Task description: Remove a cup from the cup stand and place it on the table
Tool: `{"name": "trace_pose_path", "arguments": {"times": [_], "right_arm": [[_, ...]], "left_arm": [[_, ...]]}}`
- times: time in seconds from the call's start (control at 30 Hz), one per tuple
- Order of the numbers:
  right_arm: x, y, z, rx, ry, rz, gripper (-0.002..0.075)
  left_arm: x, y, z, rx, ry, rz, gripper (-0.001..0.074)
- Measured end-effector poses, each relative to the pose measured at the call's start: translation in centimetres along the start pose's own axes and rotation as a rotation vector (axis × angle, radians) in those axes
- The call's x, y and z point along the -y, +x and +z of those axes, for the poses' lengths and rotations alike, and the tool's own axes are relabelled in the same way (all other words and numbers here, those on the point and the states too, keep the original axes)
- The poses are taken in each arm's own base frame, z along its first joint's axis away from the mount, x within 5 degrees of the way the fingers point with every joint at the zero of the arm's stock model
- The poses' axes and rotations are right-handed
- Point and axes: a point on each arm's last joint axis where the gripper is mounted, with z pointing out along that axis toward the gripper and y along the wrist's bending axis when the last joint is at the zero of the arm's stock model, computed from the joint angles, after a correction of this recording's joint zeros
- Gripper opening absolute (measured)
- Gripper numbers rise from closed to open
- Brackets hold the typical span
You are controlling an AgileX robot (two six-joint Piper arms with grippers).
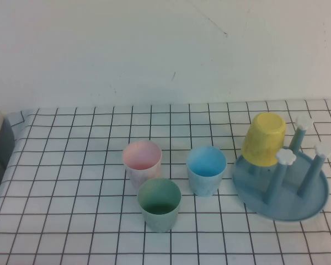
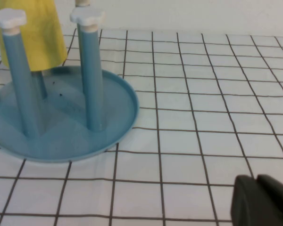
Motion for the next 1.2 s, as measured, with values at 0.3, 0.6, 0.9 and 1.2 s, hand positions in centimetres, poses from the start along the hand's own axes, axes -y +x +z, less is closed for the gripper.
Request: {"name": "trace_pose_path", "arguments": {"times": [0.3,0.6,0.9,1.2], "right_arm": [[0.0,0.0,0.0,0.0,0.0,-0.01,-0.0002],[0.0,0.0,0.0,0.0,0.0,-0.012,-0.0002],[0.0,0.0,0.0,0.0,0.0,-0.014,-0.0002],[0.0,0.0,0.0,0.0,0.0,-0.016,-0.0002]], "left_arm": [[-0.05,-0.05,-0.02,0.001,-0.006,0.017,-0.0004],[-0.06,-0.04,-0.02,0.0,-0.007,0.018,-0.0004],[-0.06,-0.04,-0.02,0.0,-0.008,0.02,-0.0004],[-0.06,-0.04,-0.02,0.0,-0.008,0.02,-0.0004]]}}
